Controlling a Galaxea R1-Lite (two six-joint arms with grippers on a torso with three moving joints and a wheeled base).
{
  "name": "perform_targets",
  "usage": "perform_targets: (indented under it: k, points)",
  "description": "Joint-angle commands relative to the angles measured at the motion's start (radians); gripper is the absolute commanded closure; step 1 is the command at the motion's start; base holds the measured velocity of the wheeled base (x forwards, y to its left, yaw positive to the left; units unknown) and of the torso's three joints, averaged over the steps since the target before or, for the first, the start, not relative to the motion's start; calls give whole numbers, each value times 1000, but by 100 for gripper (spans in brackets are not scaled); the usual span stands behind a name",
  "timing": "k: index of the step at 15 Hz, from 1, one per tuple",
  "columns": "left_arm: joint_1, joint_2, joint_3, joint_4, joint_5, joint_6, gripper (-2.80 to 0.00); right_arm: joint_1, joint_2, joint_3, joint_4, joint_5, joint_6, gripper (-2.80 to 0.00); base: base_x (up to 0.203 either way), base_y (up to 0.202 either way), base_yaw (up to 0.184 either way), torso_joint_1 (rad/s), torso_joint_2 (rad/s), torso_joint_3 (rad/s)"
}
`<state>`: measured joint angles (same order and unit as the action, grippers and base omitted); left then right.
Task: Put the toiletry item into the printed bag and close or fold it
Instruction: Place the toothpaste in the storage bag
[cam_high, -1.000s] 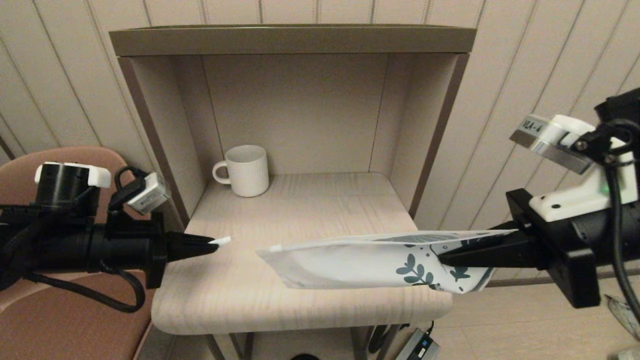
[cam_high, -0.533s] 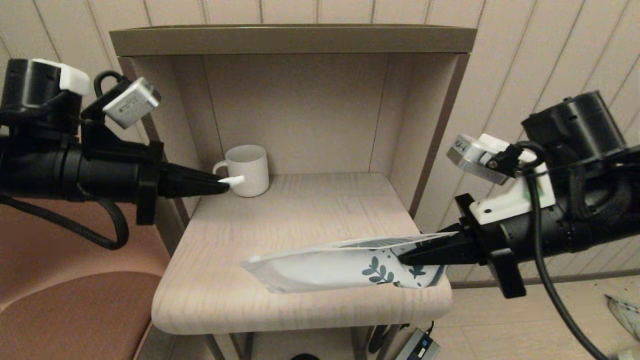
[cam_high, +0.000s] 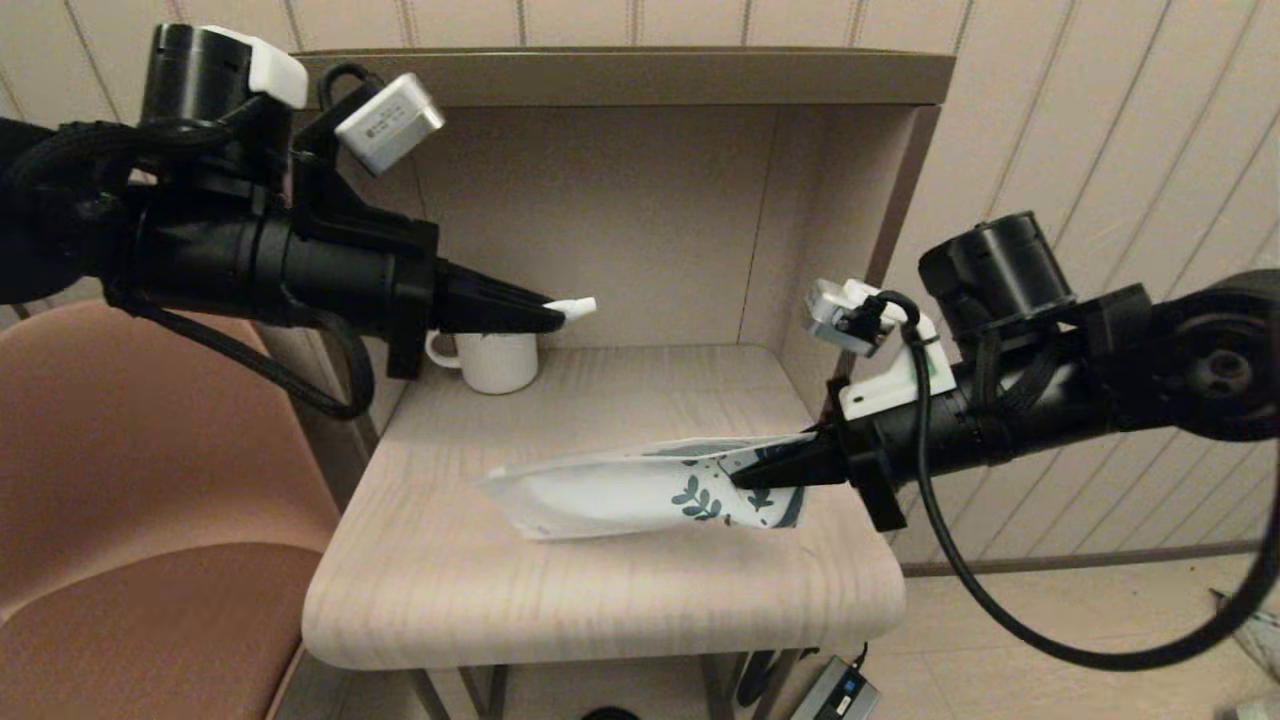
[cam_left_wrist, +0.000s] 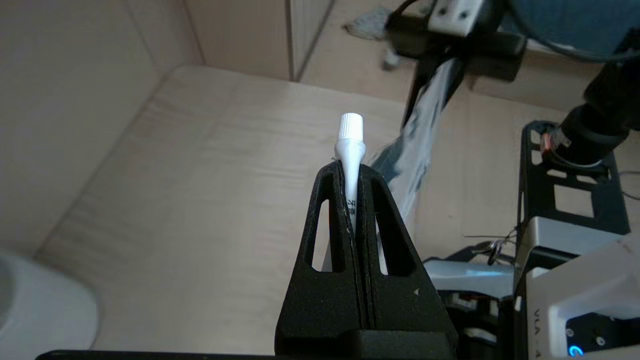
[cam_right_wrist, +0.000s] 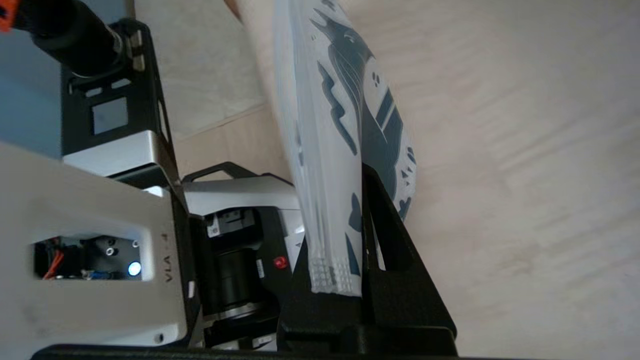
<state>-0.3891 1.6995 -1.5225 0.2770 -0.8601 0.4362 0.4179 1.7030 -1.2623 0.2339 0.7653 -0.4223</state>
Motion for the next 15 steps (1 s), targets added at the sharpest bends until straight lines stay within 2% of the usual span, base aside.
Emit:
perform_targets:
  k: [1, 6, 10, 15]
  points:
    - [-31, 55, -22, 1, 8, 2, 0, -1, 57, 1, -12, 4, -3, 0, 0, 0, 0, 0, 0, 0]
    - [-111, 127, -48, 4, 26, 1, 0, -25, 95, 8, -83, 5, -3, 0, 0, 0, 0, 0, 0, 0]
    - [-117, 131, -49, 5, 35, 1, 0, -28, 90, 36, -167, 8, 1, 0, 0, 0, 0, 0, 0, 0]
    - [-123, 116, -76, 25, 36, 1, 0, -24, 64, 63, -281, 8, 46, 0, 0, 0, 0, 0, 0, 0]
